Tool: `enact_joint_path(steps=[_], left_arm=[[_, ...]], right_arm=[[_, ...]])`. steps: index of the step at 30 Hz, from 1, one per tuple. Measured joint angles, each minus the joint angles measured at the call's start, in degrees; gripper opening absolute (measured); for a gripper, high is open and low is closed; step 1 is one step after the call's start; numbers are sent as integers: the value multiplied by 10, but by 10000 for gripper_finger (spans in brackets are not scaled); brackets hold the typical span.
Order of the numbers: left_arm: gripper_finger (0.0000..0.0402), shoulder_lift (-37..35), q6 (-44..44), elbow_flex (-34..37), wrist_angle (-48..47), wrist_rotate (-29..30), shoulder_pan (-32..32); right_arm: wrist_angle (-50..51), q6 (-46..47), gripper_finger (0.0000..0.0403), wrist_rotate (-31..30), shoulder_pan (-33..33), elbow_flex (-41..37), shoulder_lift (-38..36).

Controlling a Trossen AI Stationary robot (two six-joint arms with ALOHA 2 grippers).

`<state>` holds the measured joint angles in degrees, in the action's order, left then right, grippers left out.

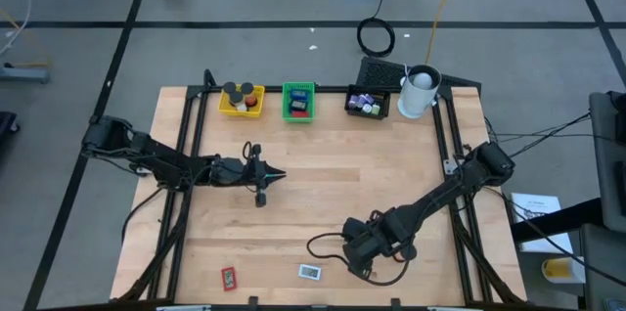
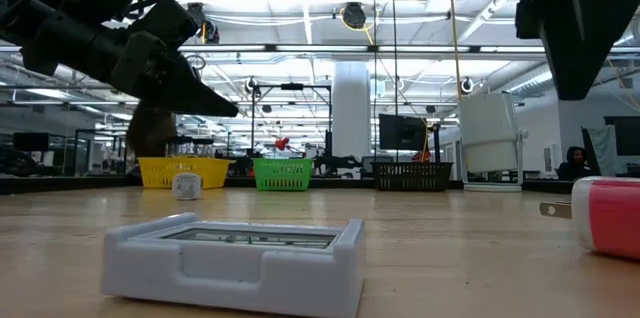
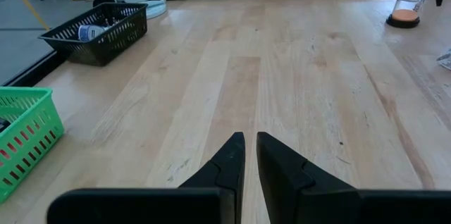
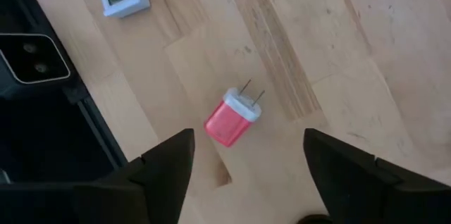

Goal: Pick & Place Office items
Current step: Put the red charger adapter in the black bin

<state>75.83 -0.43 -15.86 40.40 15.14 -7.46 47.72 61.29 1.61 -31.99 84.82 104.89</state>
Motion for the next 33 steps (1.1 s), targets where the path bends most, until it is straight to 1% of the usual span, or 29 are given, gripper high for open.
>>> enact_joint_path(steps=[5,8,12,16,19,23,27,30,33], left_arm=[[47,0,-2,0,0,0,0],[47,0,-3,0,0,0,0],[47,0,-3,0,0,0,0],[47,0,-3,0,0,0,0],[47,0,-8,0,0,0,0],[47,0,-10,0,0,0,0],[47,0,-10,0,-1,0,0],[47,0,-10,0,-1,0,0],[47,0,-13,0,-2,0,0]], right_arm=[[0,4,302,0,0,0,-1],[-1,10,315,0,-2,0,7],[-7,10,317,3,-3,0,29],[-40,13,318,28,-4,0,53],[-59,29,318,32,-4,0,67],[-58,42,317,45,-3,0,85],[-53,40,304,47,0,-1,93],[-44,35,279,45,1,-1,95],[-40,21,244,43,1,-1,94]])
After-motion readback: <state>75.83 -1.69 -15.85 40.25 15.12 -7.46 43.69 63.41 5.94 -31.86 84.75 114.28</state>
